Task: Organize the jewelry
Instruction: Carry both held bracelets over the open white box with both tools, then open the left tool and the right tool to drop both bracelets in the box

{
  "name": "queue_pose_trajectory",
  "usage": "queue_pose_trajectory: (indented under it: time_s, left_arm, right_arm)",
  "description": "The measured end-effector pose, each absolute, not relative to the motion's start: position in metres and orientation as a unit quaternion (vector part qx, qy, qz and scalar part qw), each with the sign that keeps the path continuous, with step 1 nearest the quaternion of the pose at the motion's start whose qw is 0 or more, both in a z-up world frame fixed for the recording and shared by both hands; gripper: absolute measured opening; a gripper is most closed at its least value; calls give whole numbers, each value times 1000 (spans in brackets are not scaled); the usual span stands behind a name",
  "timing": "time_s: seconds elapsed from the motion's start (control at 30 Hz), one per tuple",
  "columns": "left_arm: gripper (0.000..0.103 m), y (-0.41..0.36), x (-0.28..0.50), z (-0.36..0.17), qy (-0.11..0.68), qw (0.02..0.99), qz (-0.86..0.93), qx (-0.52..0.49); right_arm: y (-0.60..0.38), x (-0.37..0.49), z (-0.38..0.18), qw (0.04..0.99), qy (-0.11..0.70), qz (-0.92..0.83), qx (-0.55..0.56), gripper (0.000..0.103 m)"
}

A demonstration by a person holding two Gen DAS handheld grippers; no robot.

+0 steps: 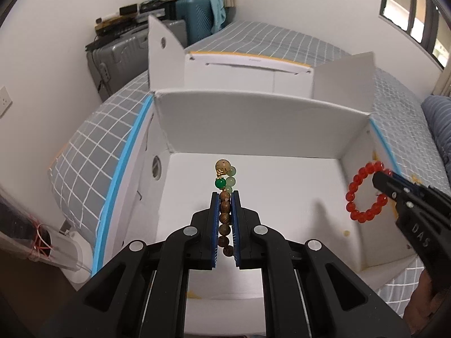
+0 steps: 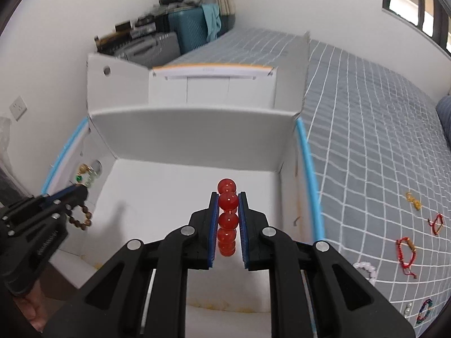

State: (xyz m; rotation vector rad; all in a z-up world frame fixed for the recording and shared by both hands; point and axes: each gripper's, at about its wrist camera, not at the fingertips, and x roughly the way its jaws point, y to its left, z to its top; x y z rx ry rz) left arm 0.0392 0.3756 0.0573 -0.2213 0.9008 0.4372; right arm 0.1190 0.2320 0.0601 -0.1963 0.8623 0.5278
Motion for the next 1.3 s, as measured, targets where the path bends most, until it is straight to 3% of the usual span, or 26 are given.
queue_pose_trajectory:
  time_s: [0.27, 0.5, 0.6, 0.73, 1.0, 1.1, 1.3]
  left_arm:
    - [8, 392, 43, 32, 454, 857, 215, -112]
    - [13, 393, 39, 37, 448, 859, 219, -118]
    - [29, 391, 38, 39, 446, 859, 219, -119]
    - [51, 390, 35, 43, 438, 862, 223, -120]
    - [81, 388, 27, 56, 413, 871, 237, -119]
    - [89, 384, 25, 60, 406, 875, 235, -116]
    - [97, 365, 26, 72, 393, 885, 228, -107]
  right_arm:
    - [246, 124, 21, 854, 453, 229, -108, 13]
    - [243, 123, 25, 859, 449, 223, -107, 16]
    - [243, 123, 32, 862, 441, 229, -99, 35]
    - [242, 120, 38, 865, 433, 234, -97, 49]
    - [237, 109, 56, 887, 389, 230, -97, 87]
    - [227, 106, 64, 894, 375, 230, -82, 96]
    - [194, 103, 79, 904, 363, 213, -72, 96]
